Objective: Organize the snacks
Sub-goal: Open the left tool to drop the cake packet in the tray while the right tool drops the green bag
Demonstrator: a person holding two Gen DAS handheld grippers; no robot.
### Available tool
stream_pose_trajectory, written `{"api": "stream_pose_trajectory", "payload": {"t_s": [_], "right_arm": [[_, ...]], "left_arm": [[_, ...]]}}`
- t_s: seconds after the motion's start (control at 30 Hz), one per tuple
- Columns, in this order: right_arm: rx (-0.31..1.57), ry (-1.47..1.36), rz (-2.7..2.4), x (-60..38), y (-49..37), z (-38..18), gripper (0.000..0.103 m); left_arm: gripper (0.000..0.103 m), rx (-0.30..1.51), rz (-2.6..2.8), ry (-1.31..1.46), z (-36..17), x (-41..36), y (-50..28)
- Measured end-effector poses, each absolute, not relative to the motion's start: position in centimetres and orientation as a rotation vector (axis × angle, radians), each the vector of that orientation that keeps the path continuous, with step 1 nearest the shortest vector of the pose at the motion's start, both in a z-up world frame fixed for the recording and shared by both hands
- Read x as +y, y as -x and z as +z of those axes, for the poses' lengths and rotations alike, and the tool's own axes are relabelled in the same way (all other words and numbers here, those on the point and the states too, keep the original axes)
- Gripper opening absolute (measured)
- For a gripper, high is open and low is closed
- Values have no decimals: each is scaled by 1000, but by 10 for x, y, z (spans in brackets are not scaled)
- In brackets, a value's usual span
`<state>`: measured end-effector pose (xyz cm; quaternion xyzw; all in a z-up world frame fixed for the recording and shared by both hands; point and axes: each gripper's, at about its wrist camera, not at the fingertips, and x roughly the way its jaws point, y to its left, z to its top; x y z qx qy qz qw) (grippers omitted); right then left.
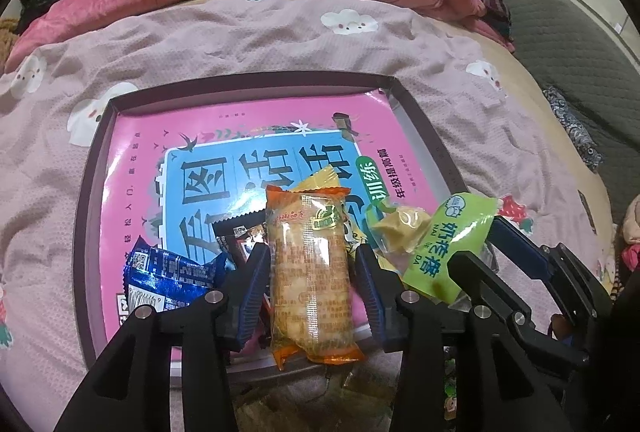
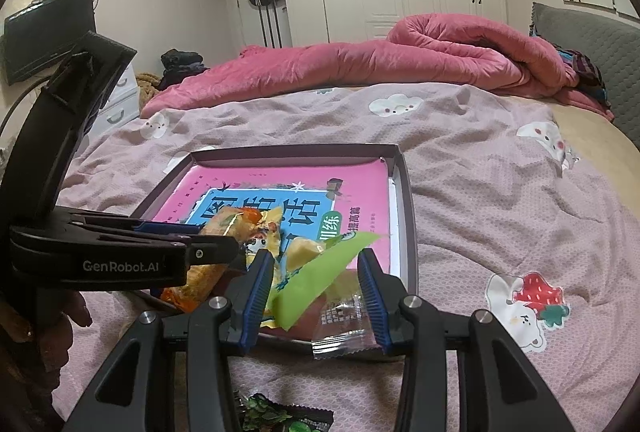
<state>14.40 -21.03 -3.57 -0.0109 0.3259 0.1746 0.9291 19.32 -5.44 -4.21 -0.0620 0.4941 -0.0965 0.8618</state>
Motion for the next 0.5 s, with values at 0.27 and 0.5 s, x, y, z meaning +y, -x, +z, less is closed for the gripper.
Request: {"api": "stream_pose_trajectory", "payload": {"t_s": [0.27,0.5], "right_arm": [[655,28,363,-210,-139,-31,45],[637,26,362,-211,-136,-26,49]], "left_arm": [[55,1023,-205,134,-32,-52,-187],[62,1010,-197,139,-24,-47,-182]]}}
